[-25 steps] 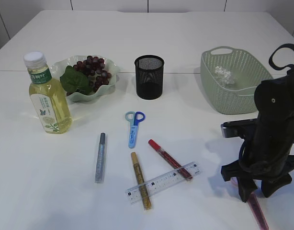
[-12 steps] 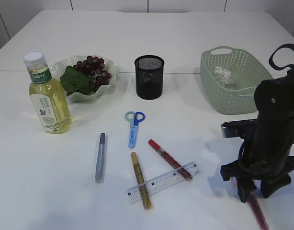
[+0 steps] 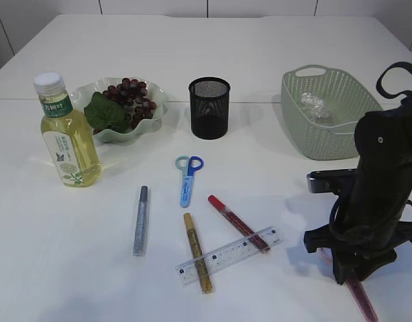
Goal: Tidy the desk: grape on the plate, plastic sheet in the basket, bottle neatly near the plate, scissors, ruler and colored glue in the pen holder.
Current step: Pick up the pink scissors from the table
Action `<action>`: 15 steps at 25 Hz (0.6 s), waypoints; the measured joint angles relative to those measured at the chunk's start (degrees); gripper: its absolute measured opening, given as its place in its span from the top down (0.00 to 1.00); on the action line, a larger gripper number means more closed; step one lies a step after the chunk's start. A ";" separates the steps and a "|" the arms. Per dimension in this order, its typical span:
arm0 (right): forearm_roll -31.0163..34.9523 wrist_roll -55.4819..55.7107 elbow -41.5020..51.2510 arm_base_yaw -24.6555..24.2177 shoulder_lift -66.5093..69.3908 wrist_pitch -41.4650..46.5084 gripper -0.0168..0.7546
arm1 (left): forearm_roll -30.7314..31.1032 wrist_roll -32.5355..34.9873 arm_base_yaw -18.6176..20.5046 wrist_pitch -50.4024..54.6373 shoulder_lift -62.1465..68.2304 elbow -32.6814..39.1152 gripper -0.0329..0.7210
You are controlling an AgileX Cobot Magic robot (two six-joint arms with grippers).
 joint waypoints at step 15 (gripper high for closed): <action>-0.19 0.00 0.00 0.14 0.00 -0.20 0.69 | 0.04 0.00 0.00 0.00 0.00 0.00 0.38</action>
